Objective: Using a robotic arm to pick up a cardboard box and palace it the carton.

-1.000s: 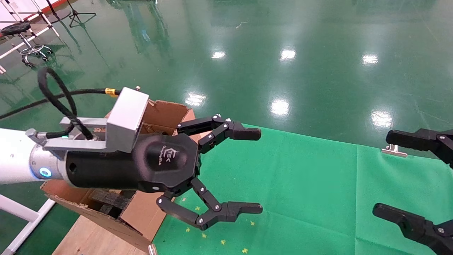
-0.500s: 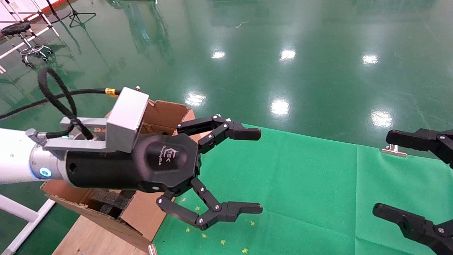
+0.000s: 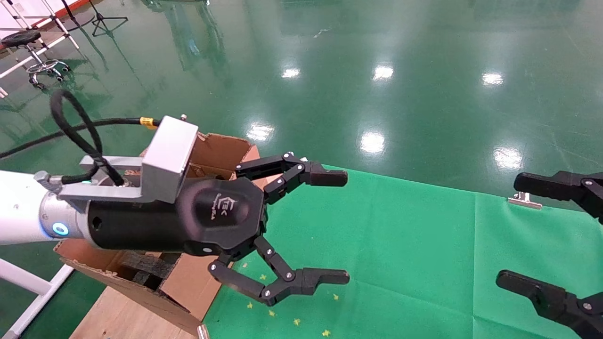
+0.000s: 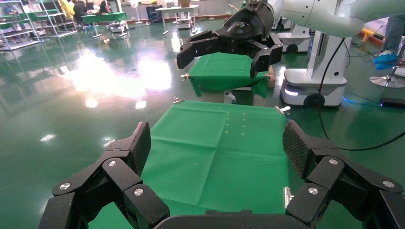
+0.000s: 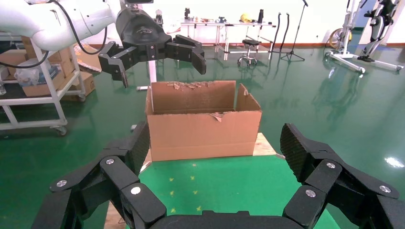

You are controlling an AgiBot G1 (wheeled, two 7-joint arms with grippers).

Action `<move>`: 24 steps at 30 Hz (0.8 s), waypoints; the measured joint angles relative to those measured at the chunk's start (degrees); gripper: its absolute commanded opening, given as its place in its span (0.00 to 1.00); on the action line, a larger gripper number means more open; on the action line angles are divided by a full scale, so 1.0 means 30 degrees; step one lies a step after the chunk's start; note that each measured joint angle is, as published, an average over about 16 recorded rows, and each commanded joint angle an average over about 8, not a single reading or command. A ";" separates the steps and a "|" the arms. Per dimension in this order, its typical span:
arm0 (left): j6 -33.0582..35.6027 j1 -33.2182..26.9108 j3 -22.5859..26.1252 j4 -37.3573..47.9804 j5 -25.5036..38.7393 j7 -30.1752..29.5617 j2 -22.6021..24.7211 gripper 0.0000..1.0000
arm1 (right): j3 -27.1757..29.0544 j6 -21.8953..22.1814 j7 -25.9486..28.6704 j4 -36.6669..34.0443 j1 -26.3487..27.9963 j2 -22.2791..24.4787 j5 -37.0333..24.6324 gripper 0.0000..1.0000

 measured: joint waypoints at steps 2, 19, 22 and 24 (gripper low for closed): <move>0.0000 0.0000 0.0000 0.0000 0.0000 0.0000 0.0000 1.00 | 0.0000 0.0000 0.0000 0.0000 0.0000 0.0000 0.0000 1.00; 0.0000 0.0000 0.0001 0.0000 -0.0001 0.0000 0.0000 1.00 | 0.0000 0.0000 0.0000 0.0000 0.0000 0.0000 0.0000 1.00; 0.0000 0.0000 0.0001 0.0000 -0.0001 0.0000 0.0000 1.00 | 0.0000 0.0000 0.0000 0.0000 0.0000 0.0000 0.0000 1.00; 0.0000 0.0000 0.0001 0.0000 -0.0001 0.0000 0.0000 1.00 | 0.0000 0.0000 0.0000 0.0000 0.0000 0.0000 0.0000 1.00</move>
